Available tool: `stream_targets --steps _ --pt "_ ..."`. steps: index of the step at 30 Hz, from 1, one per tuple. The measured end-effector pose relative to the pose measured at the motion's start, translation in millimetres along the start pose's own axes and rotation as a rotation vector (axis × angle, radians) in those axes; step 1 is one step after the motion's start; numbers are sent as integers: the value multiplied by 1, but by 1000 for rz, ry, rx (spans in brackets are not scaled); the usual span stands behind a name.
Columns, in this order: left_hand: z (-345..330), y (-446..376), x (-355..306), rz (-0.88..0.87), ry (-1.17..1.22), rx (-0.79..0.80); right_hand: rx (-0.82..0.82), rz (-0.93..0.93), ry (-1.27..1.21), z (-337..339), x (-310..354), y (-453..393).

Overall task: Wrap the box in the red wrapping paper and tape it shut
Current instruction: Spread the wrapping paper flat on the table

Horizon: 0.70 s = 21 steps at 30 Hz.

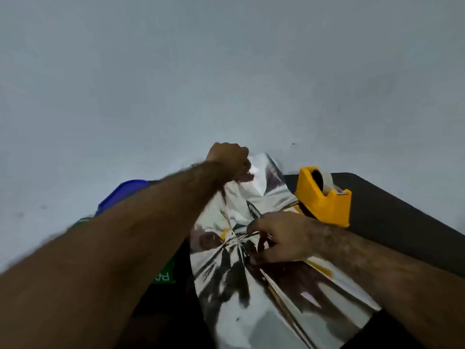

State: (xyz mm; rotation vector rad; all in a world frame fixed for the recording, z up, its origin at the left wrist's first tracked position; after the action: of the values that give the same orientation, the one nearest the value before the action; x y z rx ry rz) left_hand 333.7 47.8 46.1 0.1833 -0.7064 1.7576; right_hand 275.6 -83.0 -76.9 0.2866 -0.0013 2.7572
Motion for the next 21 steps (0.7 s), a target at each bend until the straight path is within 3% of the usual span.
stream_targets --steps 4,8,10,12,15,21 --pt "-6 12 -13 -51 110 80 -93 -61 53 -3 -4 -3" --pt "-53 58 -45 -210 175 582 -146 -65 73 -4 -4 -5" --pt "-73 81 -51 -212 216 744 -140 -94 81 -6 -7 -6" --pt "-78 93 -55 -216 251 778 -110 -111 23 -10 -8 -6" --pt "-76 95 -57 -227 251 693 -79 -140 -10 -13 -5 -4" --pt "-75 110 -44 -187 274 699 -94 -216 92 -14 -2 -2"
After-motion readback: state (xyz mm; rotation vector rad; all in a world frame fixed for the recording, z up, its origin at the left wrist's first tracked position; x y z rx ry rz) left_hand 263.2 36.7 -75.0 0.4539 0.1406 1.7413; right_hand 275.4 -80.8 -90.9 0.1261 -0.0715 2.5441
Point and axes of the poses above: each hand's wrist, its own y-axis away from the middle knuckle, its own z-axis out of the back of the hand, x = y × z, the point moved 10 cm from there along -y, towards the middle knuckle, and after that the axes turned 8 degrees about -y, right-handed, at the moved point
